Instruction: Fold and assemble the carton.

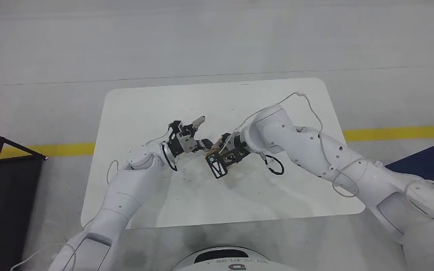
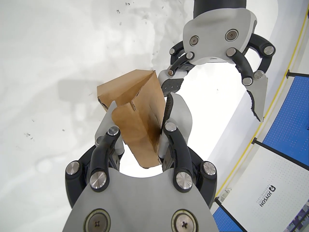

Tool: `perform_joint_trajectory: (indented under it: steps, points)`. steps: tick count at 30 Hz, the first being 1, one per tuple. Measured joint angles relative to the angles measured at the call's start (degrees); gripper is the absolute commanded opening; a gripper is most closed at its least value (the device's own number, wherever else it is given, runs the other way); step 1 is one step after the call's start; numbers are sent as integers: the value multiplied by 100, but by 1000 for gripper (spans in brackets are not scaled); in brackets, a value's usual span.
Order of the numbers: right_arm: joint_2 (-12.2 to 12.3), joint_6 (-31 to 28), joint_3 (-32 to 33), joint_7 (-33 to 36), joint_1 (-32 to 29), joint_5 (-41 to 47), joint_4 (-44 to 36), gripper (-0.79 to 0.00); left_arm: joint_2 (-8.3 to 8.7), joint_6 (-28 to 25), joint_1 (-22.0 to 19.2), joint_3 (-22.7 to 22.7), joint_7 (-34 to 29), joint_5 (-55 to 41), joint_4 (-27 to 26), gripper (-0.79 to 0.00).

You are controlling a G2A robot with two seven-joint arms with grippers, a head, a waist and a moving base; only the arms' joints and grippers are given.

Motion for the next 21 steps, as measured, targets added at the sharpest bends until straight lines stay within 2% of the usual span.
perform_joint_trajectory:
  steps: [8, 11, 12, 15, 21]
  points:
    - [-128, 47, -32, -48, 5, -79, 184, -459, -19, -47, 41, 33, 11, -23, -29, 0]
    - [-163, 62, -31, -101, -12, -121, 233, -502, -23, -60, 47, 36, 9, -16, -31, 0]
    - [-171, 66, -26, -119, -17, -135, 244, -539, -23, -61, 49, 36, 9, -15, -32, 0]
    - [-194, 99, 3, -196, -38, -192, 263, -782, -23, -63, 55, 31, 12, -6, -34, 0]
    - [-209, 174, 77, -372, -114, -409, 253, -785, -21, -58, 65, 17, 17, 14, -50, 0]
